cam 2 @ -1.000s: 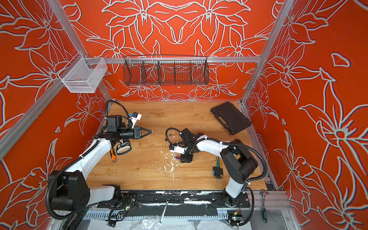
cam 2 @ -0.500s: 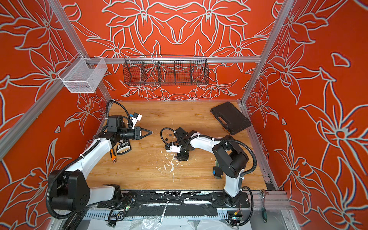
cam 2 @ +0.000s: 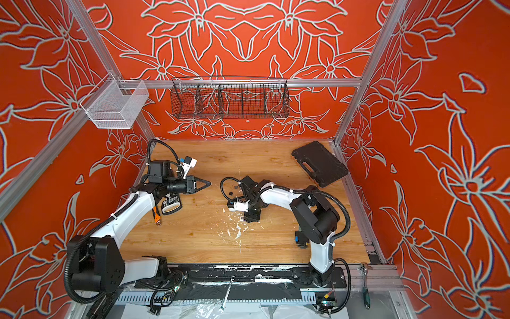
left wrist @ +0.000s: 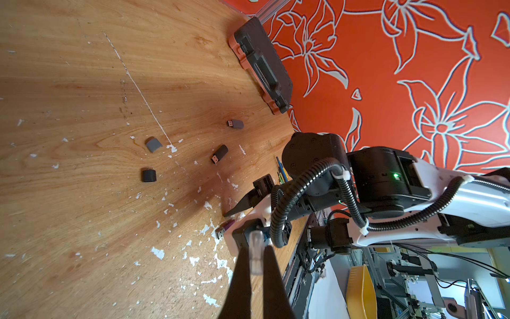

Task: Close the usb drive cover
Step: Pick up the USB drive from the center of the board.

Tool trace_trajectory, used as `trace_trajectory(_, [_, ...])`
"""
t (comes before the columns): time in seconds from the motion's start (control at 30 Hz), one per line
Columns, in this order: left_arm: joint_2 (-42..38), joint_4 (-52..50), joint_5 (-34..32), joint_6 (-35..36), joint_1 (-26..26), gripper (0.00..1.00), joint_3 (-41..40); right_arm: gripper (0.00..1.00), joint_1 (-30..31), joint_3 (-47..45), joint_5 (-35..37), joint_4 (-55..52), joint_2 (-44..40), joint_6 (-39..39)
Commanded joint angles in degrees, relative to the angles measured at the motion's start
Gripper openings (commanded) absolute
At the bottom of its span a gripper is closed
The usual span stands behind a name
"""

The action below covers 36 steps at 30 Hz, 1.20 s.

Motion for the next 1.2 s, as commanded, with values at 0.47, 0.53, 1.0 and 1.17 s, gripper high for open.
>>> trace_trajectory(0.47, [2.5, -1.2, 3.5, -0.6, -0.6, 0.00, 0.7, 0.19, -1.4, -3.7, -3.7, 5.5, -8.6, -4.1])
trace_trajectory(0.53, [3.2, -3.0, 4.1, 0.3, -1.8, 0.00, 1.4, 0.19, -2.8, -4.3, -5.5, 6.5, -11.4, -4.9])
trace_trajectory(1.0, [8.0, -5.3, 8.0, -0.3, -9.6, 0.00, 3.3, 0.19, -5.1, -1.8, -10.8, 7.9, -19.7, -9.2])
trace_trajectory(1.17, [8.7, -3.4, 7.6, -2.0, -11.6, 0.00, 3.3, 0.19, -4.7, -1.2, -11.5, 9.7, -20.0, -8.6])
